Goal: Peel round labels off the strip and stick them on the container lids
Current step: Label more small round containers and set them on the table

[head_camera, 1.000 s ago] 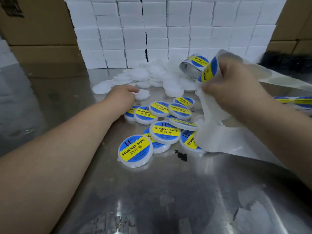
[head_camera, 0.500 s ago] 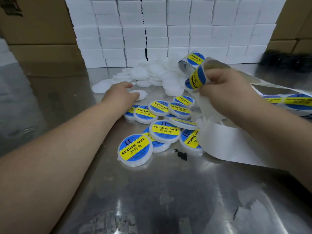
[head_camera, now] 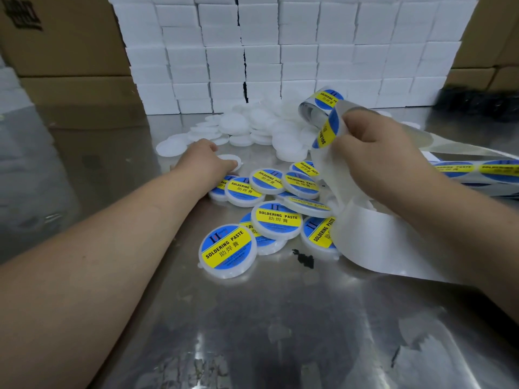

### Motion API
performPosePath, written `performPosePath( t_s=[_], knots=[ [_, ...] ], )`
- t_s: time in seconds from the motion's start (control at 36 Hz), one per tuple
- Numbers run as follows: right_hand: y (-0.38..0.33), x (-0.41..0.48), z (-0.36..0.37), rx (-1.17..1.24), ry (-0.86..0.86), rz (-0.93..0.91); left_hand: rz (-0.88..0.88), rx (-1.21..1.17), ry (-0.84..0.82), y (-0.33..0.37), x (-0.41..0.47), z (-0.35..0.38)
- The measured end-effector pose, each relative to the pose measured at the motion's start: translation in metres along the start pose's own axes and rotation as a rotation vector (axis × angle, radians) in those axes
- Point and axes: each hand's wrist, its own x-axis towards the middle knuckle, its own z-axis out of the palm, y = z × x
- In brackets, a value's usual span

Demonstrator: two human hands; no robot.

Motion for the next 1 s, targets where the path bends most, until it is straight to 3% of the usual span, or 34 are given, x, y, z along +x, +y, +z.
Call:
performPosePath(
  t_s=[0.44, 0.64, 0.75, 0.83, 0.92, 1.0],
  knots=[
    [0.003, 0.001, 0.000, -0.006, -0.013, -0.063, 0.052, -0.092, 0.212, 0.004, -0.002, -0.003],
    [0.004, 0.000, 0.000, 0.039, -0.010, -0.062, 0.234, -0.390, 0.348, 0.029, -0.025, -0.014],
    [0.004, 0.000, 0.000, 0.017, 0.003, -0.064, 0.392, -0.579, 0.301, 0.056, -0.057, -0.014],
    [0.004, 0.000, -0.001, 0.001, 0.004, -0.065, 0.502, -0.510, 0.238, 0.069, -0.078, -0.011],
    [0.003, 0.000, 0.000, 0.012, -0.007, -0.074, 0.634, -0.282, 0.220, 0.072, -0.090, -0.008],
    [0.002, -0.001, 0.001, 0.041, -0.012, -0.096, 0.654, -0.112, 0.229, 0.074, -0.095, -0.005]
  ],
)
